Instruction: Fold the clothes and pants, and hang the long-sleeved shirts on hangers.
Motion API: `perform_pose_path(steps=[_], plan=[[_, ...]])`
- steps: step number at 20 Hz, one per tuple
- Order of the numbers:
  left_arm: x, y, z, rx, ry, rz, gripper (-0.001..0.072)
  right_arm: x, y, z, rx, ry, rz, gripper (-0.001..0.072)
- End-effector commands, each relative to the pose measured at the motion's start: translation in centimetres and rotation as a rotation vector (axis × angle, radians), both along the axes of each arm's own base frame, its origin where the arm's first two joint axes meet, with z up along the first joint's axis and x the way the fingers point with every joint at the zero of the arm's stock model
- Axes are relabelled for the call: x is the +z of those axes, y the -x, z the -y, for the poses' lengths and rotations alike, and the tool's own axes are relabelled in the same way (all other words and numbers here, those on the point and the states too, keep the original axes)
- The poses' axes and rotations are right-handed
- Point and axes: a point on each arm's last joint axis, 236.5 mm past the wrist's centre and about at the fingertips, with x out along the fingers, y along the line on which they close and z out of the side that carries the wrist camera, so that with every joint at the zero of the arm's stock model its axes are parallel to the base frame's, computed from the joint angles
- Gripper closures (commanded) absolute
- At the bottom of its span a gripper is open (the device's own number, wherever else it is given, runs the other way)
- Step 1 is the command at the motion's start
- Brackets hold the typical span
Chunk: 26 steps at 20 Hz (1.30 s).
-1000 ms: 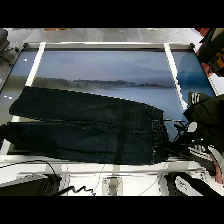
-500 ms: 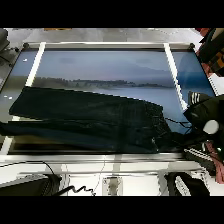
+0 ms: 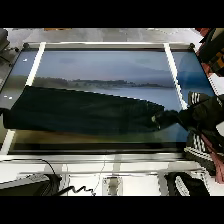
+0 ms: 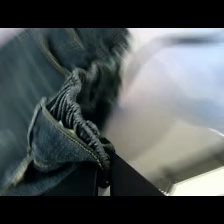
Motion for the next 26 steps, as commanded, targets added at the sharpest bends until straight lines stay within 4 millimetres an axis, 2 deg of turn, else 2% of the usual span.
perform_pose_path(steps=[1,3,6,10,12,14,15,16,17,18,19,22,24,25,26], plan=[[2.1,-4.7,-1.2,0.128,-0.099,0.042,0.0681,-0.1,-7.0,0.9,-0.175,-0.152,0.153,0.0668],[3.7,-6.3,-2.5,0.213,-0.159,0.081,0.0681,-1.4,-9.6,1.5,-0.262,-0.230,0.182,0.0668],[5.0,-7.5,-4.1,0.328,-0.221,0.118,0.0680,-4.0,-12.0,2.5,-0.346,-0.251,0.192,0.0668],[2.1,-10.8,-2.1,0.351,-0.177,0.113,0.0678,-6.7,-15.4,1.5,-0.451,-0.284,0.253,0.0668],[0.7,-12.3,-1.2,0.389,-0.101,0.125,0.0677,-7.4,-16.8,0.9,-0.467,-0.261,0.291,0.0668],[0.6,-13.2,-0.8,0.386,-0.082,0.133,0.0677,-7.5,-18.0,0.0,-0.445,-0.261,0.291,0.0666],[1.0,-13.4,-1.0,0.386,-0.086,0.141,0.0665,-7.1,-18.6,-0.1,-0.440,-0.260,0.302,0.0627],[1.5,-13.6,-1.1,0.382,-0.098,0.150,0.0517,-6.3,-19.3,-0.1,-0.431,-0.256,0.322,0.0374],[2.1,-13.7,-1.2,0.377,-0.109,0.158,0.0159,-5.4,-19.8,0.2,-0.412,-0.235,0.347,0.0082],[2.6,-13.8,-1.2,0.367,-0.107,0.166,0.0020,-4.5,-20.3,0.3,-0.368,-0.189,0.371,0.0021],[3.5,-13.8,-0.7,0.320,-0.134,0.174,0.0020,-3.7,-20.7,0.1,-0.295,-0.129,0.384,0.0026],[6.7,-12.5,-0.1,0.127,-0.397,0.175,0.0021,-1.7,-21.6,-0.5,-0.108,0.018,0.397,0.0026],[9.0,-10.6,-1.6,0.134,-0.465,0.180,0.0023,-1.2,-21.6,-0.2,-0.061,0.042,0.371,0.0026],[10.0,-9.6,-2.4,0.146,-0.481,0.185,0.0055,-1.2,-21.4,0.3,-0.054,0.042,0.350,0.0026],[10.8,-8.5,-3.2,0.154,-0.481,0.191,0.0119,-1.4,-21.1,0.9,-0.050,0.045,0.326,0.0026]])
